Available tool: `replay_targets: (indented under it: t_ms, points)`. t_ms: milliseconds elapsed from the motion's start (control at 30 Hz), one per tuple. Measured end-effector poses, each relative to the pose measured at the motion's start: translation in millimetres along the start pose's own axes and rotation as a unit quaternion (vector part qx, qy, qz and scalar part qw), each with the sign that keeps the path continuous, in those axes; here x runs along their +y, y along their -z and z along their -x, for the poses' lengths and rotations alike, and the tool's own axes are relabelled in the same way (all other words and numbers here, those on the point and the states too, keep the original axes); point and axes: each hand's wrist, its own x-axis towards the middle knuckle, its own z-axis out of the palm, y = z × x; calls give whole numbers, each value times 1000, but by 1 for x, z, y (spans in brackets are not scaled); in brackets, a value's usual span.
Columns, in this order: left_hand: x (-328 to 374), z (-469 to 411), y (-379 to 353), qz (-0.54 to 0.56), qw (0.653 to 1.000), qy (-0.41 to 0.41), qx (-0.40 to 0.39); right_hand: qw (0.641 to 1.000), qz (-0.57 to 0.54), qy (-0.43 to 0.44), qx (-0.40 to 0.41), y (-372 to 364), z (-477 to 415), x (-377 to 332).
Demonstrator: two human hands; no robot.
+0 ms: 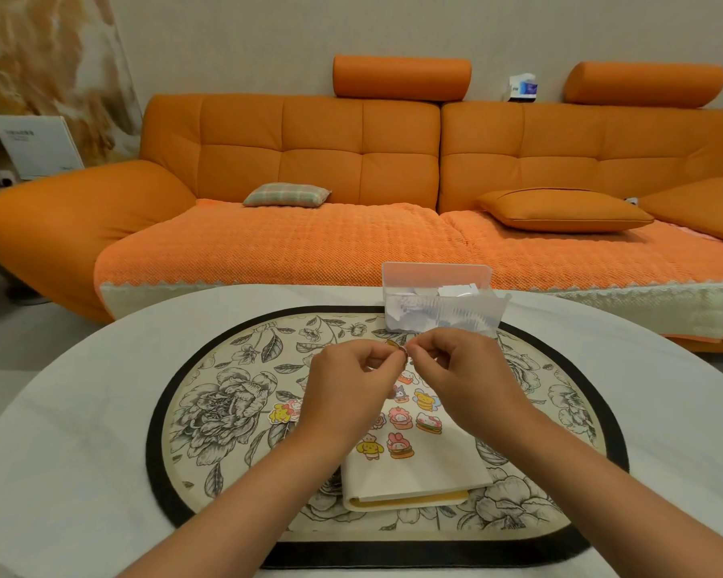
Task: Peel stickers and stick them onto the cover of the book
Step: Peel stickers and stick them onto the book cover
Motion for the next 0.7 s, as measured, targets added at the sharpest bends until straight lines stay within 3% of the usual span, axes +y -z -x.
replay_targets:
  t_ms: [467,700]
  points:
    - [-5,-2,-4,0,1000,27,-10,999,50,17,-2,-2,6,-8]
    - [-9,-5,-5,-1,1000,9,-15,997,-54,-52,-19,-3,3,-7]
